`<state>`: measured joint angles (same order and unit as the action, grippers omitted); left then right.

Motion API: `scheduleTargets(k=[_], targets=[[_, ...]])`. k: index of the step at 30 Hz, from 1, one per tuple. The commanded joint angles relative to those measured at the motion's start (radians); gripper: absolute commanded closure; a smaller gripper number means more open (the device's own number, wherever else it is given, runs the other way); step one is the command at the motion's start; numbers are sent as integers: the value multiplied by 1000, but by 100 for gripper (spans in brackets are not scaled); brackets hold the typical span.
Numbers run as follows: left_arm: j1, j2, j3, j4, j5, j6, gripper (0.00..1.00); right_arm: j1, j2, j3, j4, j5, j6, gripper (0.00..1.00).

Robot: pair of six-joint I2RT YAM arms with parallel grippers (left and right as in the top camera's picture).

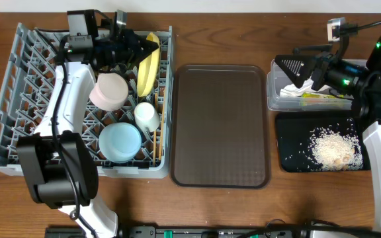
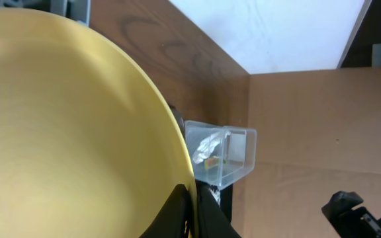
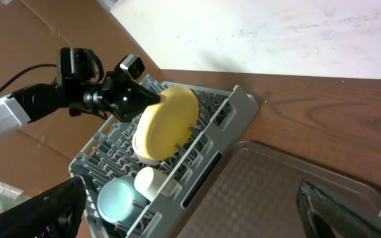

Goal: Sort waste into correct bins and load items into the dishwasher

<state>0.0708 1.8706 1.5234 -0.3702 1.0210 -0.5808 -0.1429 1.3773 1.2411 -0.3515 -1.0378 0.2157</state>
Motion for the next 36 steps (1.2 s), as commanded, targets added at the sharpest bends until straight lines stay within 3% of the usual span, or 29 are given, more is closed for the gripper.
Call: scheduleTargets(k=[1, 10, 11, 14, 20, 31, 36], targets=[[38, 0, 7, 10, 37, -23, 92, 0, 0, 0, -1, -2, -15, 1], [138, 0, 5, -23, -28, 57, 83, 0, 0, 0, -1, -2, -15, 1], [154, 0, 5, -48, -76, 84, 73, 0, 0, 0, -1, -2, -15, 1], [180, 0, 5, -79, -138, 129, 67, 0, 0, 0, -1, -2, -15, 1], [225, -4, 6, -92, -169, 143, 44, 0, 0, 0, -1, -2, -15, 1], [262, -159, 6, -131, -166, 143, 37, 0, 0, 0, -1, -2, -15, 1], [262, -258, 6, -148, -231, 143, 33, 0, 0, 0, -1, -2, -15, 1]])
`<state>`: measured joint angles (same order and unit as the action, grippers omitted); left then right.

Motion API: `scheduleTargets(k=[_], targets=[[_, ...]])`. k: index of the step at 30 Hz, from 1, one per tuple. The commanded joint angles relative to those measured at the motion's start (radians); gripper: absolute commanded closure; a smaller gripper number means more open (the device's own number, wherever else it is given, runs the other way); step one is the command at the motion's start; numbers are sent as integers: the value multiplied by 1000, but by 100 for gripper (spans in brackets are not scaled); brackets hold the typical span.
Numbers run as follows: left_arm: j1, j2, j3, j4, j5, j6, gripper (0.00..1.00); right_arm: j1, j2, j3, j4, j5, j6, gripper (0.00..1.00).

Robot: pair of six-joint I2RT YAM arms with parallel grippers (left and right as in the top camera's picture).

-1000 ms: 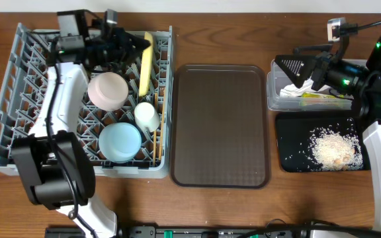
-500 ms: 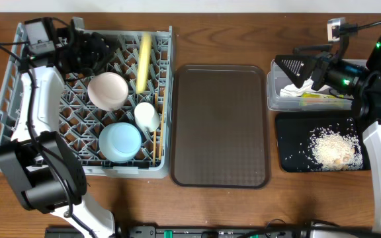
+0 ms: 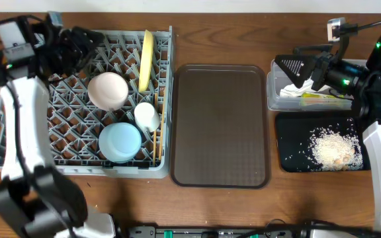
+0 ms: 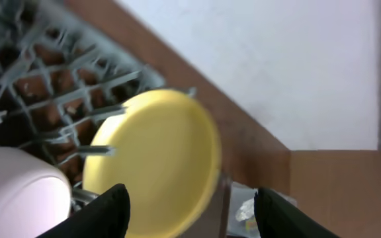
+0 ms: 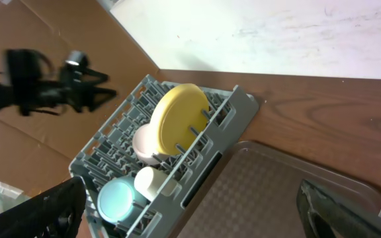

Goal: Sort waste into correct bins and load items into the dishwasher

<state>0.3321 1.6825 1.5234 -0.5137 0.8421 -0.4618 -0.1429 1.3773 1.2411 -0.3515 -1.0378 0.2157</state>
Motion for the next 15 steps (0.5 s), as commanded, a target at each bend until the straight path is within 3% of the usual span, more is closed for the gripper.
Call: scheduleTargets(k=[1, 3, 5, 15], targets=[[0, -85, 6, -6, -73, 24, 33, 0, 0, 0, -1, -2, -15, 1], [0, -101, 6, -8, -90, 24, 21, 0, 0, 0, -1, -2, -15, 1], [0, -105, 6, -13, -92, 24, 18, 0, 0, 0, -1, -2, -15, 1], [0, -102, 6, -13, -92, 24, 15, 0, 0, 0, -1, -2, -15, 1]])
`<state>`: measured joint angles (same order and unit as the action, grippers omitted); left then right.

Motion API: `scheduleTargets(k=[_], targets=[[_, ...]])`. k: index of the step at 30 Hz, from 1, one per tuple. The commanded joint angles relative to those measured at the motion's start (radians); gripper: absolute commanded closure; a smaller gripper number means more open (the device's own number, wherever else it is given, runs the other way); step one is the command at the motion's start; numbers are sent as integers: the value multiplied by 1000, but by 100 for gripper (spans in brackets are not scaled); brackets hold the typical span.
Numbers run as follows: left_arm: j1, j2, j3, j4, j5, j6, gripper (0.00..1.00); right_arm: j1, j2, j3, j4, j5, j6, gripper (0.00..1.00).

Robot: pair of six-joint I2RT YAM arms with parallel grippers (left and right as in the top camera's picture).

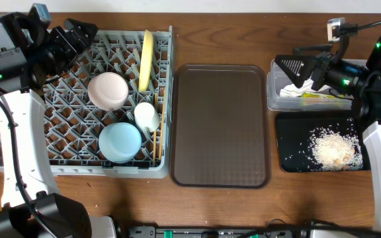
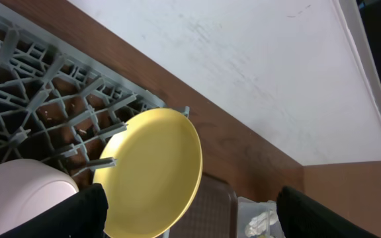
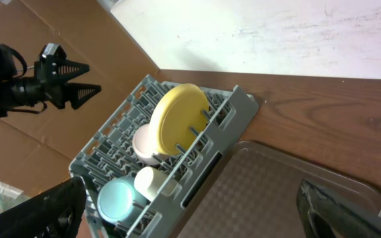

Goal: Sort waste into correct bins and load items into the dishwasher

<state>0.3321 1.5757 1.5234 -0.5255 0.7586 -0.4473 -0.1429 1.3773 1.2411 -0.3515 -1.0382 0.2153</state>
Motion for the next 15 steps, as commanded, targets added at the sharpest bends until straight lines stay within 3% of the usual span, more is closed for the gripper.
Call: scheduleTargets(k=[1, 6, 9, 15], targets=[[0, 5, 6, -2, -8, 9, 15, 0, 0, 0, -1, -1, -14, 1], [0, 5, 6, -2, -8, 9, 14, 0, 0, 0, 0, 2, -17, 1], [0, 5, 6, -2, -8, 9, 14, -2, -19, -2, -65, 144, -84, 1], [0, 5, 6, -2, -9, 9, 13, 17, -175, -2, -246, 449, -82, 1]])
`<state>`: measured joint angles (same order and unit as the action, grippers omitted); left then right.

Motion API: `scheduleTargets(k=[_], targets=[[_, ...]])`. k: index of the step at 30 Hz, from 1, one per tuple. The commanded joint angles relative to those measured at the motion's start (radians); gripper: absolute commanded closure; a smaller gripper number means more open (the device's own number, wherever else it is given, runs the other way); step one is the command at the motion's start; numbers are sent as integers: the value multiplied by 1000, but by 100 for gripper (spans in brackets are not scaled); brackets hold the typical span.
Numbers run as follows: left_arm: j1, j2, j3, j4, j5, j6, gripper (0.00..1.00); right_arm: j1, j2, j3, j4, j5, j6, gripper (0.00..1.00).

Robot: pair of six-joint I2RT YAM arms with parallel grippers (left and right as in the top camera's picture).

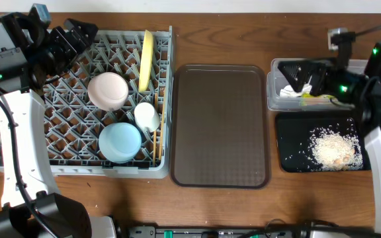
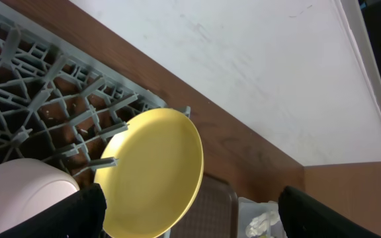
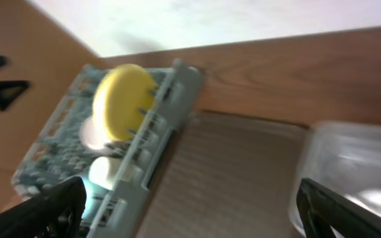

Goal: Sort waste into correct bins and load items into the dishwasher

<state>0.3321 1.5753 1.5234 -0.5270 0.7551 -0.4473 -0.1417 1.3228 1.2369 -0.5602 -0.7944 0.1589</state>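
Note:
A yellow plate (image 1: 146,59) (image 2: 154,175) stands on edge in the back right slots of the grey dish rack (image 1: 18,132). Also in the rack are a pink bowl (image 1: 107,90), a white cup (image 1: 146,116) and a light blue bowl (image 1: 120,141). My left gripper (image 1: 79,36) (image 2: 192,192) hangs open over the rack's back left corner, holding nothing. At the right, my right gripper (image 1: 298,76) (image 3: 190,188) is open and empty above the clear bin (image 1: 276,99), which holds crumpled waste (image 1: 293,89).
A brown tray (image 1: 221,125) lies bare between the rack and the bins. A black bin (image 1: 290,155) at the right front holds a heap of rice-like food (image 1: 335,149). The right arm's body stands along the right edge.
My right gripper has shifted a little toward the front over the clear bin, and its view is now blurred and tilted lower. The left arm and the dishes have not moved.
My left gripper was first shut on the yellow plate's rim at the rack's back right. Then the plate stood alone in its slot and the gripper was open, further left. It then hung at the back left corner, where it stays; the right gripper has just shifted.

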Motion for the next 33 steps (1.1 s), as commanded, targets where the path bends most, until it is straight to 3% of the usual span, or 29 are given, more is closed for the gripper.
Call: scheduleTargets(k=[1, 5, 10, 11, 13, 20, 33], targets=[[0, 5, 5, 0, -5, 9, 13, 20, -154, 3, -37, 256, -26, 1], [0, 5, 6, 0, -5, 9, 13, 52, -308, 3, 7, 410, -76, 1], [0, 5, 6, 0, -5, 9, 12, 103, -517, 1, 80, 431, -367, 1], [0, 5, 6, 0, -5, 9, 3, 109, -560, -3, 91, 432, -411, 1], [0, 5, 6, 0, -5, 9, 3, 111, -646, -19, 115, 436, -469, 1], [0, 5, 6, 0, -5, 9, 3, 111, -922, -196, 260, 536, -482, 1], [1, 5, 6, 0, -5, 9, 2, 111, -1287, -804, 741, 517, -466, 1]])
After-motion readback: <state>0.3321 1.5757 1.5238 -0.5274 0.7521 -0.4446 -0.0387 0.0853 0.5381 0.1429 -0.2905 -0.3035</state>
